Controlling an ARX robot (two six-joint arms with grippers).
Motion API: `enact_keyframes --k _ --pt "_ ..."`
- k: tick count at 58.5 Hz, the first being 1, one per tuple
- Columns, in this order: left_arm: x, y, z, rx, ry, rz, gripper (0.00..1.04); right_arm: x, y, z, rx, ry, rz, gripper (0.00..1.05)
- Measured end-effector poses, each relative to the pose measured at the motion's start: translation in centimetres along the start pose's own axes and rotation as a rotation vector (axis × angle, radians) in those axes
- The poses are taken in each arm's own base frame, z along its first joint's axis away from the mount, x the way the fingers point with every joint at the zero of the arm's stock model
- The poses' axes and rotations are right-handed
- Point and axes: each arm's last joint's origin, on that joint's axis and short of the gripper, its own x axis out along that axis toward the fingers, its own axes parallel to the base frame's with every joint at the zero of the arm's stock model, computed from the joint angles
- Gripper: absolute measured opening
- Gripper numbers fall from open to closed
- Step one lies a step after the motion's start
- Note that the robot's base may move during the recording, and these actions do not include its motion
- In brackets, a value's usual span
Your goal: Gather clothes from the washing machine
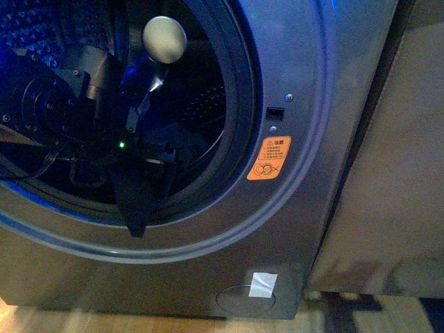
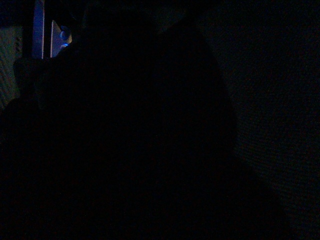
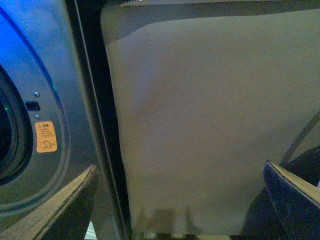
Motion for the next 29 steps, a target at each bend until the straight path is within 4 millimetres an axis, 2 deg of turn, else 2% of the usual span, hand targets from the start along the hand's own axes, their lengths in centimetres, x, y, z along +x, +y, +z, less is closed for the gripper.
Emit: enact_keyframes --k 9,13,20,23,29 --pt "-0.8 -0.1 -0.1 0.010 0.005 -0.027 0.42 0.0 0.0 0.0 0.000 0.000 0.000 0.97" --pt "-1.7 -0.4 -0.1 0.012 0.001 -0.061 0.28 0.0 0.0 0.0 0.000 0.000 0.000 0.97" --pt "-3.5 -0.8 -0.1 0.019 -0.028 -0.112 0.11 0.0 0.0 0.0 0.000 0.000 0.000 0.97" --pt "-4.5 -1.1 -0.1 0.023 -0.039 -0.138 0.08 0.0 0.0 0.0 0.000 0.000 0.000 0.97" --pt "-8.1 -1.9 -0.4 0.043 -0.090 -0.213 0.07 0.0 0.0 0.0 0.000 0.000 0.000 0.97"
